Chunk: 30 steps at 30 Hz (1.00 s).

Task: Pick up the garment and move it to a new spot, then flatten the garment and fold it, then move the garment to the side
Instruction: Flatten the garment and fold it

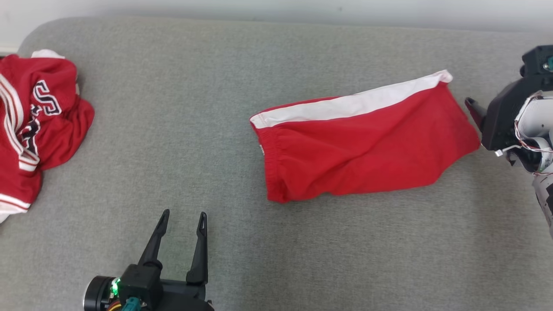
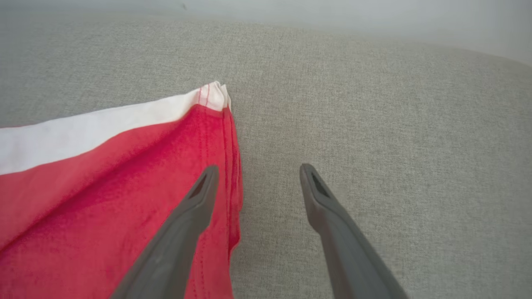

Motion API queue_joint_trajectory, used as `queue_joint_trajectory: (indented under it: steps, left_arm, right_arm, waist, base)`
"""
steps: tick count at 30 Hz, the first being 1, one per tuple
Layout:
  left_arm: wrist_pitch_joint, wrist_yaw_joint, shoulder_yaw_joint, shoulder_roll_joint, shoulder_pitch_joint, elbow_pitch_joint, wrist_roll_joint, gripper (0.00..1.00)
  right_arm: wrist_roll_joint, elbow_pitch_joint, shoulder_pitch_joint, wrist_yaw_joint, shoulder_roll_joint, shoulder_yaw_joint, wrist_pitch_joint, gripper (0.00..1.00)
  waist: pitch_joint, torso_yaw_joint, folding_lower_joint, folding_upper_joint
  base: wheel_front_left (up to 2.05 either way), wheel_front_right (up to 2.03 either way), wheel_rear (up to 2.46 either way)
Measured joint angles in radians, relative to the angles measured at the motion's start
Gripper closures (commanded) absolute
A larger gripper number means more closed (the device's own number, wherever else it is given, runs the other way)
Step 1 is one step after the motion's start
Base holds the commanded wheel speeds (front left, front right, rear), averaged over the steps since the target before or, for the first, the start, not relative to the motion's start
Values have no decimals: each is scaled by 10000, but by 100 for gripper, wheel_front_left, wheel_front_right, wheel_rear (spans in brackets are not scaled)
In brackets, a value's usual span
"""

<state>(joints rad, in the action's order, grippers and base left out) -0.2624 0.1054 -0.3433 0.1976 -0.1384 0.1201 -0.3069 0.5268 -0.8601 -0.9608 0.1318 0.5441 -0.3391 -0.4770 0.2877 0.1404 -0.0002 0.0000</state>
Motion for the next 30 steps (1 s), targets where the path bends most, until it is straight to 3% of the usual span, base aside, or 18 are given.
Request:
queue_joint_trajectory:
  steps: [14, 15, 16, 17, 23, 30]
  left_arm:
    - [-2, -349, 399, -272, 107, -79, 593, 0]
    - [0, -357, 418, -309, 107, -48, 602, 0]
    - [-2, -380, 445, -334, 107, -15, 606, 0]
    - [-2, -437, 466, -347, 107, 21, 608, 0]
    - [0, -616, 614, -487, 118, 270, 621, 0]
    - [-2, -750, 713, -579, 240, 502, 619, 0]
  right_arm:
    - [-1465, -598, -119, -2, -803, 1482, -1116, 2]
    - [-1521, -556, -119, -6, -857, 1524, -1206, 18]
    - [-1570, -491, -115, -29, -897, 1555, -1277, 95]
    - [-1620, -405, -88, -29, -947, 1567, -1338, 100]
    - [-1962, 209, 456, -17, -936, 1837, -1442, 100]
    - [-2930, 974, 1534, 2, -593, 3026, -803, 100]
  waist:
    - [650, 547, 2, 0]
    - [665, 564, 2, 0]
    - [672, 570, 2, 0]
    - [670, 565, 1, -1]
    - [508, 482, 2, 0]
    - [85, 278, 3, 0]
  base:
    - [0, 0, 0]
    - [0, 0, 0]
    - [0, 0, 0]
    - [0, 0, 0]
    - [0, 0, 0]
    - [0, 0, 0]
